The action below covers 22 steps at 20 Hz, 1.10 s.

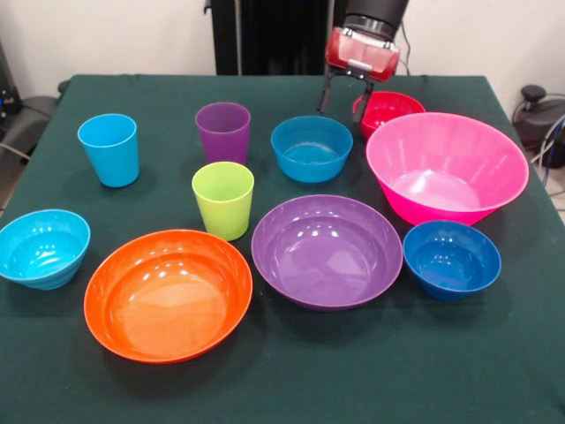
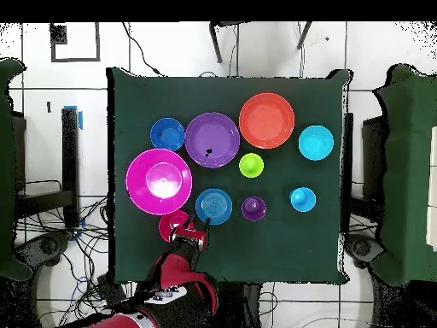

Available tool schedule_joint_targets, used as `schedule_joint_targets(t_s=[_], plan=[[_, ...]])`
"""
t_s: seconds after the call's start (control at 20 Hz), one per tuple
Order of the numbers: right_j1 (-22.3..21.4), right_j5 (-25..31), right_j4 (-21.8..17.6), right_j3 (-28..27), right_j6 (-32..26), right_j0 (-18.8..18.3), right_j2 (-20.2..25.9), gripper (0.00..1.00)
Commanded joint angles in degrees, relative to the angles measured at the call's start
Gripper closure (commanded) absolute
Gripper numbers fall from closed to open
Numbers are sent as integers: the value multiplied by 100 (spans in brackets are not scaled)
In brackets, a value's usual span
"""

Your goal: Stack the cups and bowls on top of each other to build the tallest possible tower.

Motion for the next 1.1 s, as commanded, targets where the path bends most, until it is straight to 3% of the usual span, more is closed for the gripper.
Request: schedule_joint_targets(t_s=[0.05,0.4,0.55,0.8,0.95,1.1], plan=[[-672,1244,-369,388,761,-124,859,0],[-2020,2172,-564,975,625,-76,748,0],[-2335,2427,-623,1128,636,-86,767,0],[-2101,2235,-753,1088,763,-171,955,0],[-1838,1812,-741,1097,931,-74,937,0],[-1842,1426,-588,1314,1257,8,816,0]])
